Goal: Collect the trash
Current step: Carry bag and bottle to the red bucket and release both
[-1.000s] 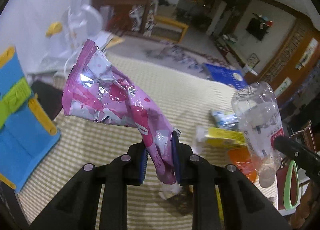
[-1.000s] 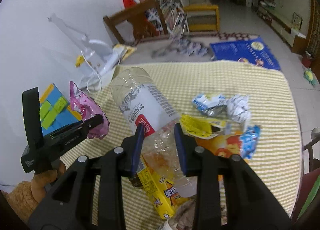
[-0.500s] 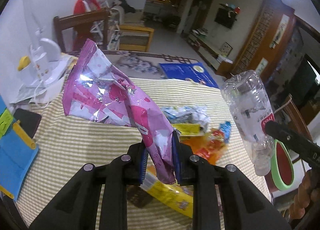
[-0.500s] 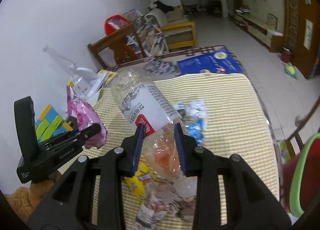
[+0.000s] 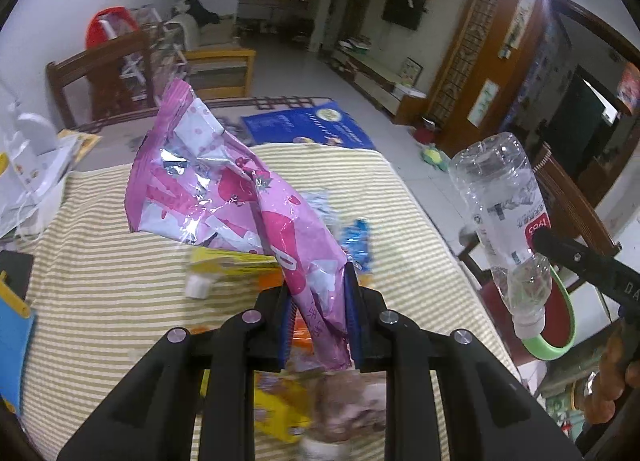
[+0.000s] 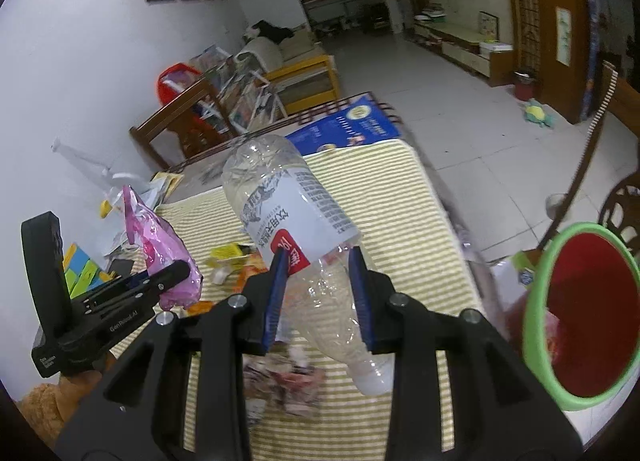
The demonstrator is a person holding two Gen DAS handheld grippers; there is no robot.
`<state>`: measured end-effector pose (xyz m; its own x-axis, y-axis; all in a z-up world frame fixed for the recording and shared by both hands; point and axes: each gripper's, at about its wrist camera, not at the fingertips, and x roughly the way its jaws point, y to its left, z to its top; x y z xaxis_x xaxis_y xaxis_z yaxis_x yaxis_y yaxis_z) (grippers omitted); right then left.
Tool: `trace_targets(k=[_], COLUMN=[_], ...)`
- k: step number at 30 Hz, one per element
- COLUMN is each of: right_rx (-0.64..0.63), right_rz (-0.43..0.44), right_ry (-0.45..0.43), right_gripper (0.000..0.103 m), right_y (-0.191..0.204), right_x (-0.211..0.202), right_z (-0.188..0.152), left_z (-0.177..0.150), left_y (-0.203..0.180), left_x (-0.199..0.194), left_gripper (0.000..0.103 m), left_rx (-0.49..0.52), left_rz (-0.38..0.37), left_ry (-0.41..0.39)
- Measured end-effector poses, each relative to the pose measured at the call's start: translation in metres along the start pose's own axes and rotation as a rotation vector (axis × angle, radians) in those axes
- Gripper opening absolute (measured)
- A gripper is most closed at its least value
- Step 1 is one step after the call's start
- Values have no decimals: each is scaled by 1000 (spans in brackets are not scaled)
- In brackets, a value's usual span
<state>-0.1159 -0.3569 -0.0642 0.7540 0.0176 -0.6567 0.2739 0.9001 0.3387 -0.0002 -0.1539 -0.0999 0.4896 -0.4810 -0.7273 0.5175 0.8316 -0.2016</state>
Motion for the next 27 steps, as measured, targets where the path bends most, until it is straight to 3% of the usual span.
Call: trace_targets(k=[12,27], right_rx=[125,248], right_rz=[-101,-183], right_ry=[-40,-38], right_gripper=[31,31], right_y=[-110,-233], right_x=[-48,-82], right_z=[-3,-17], left_z=[-5,-19], left_y=[-107,-214], left_x=[23,46], left_gripper=[19,19], left_rx=[114,197], left_rz=[-99,-159], left_ry=[37,57])
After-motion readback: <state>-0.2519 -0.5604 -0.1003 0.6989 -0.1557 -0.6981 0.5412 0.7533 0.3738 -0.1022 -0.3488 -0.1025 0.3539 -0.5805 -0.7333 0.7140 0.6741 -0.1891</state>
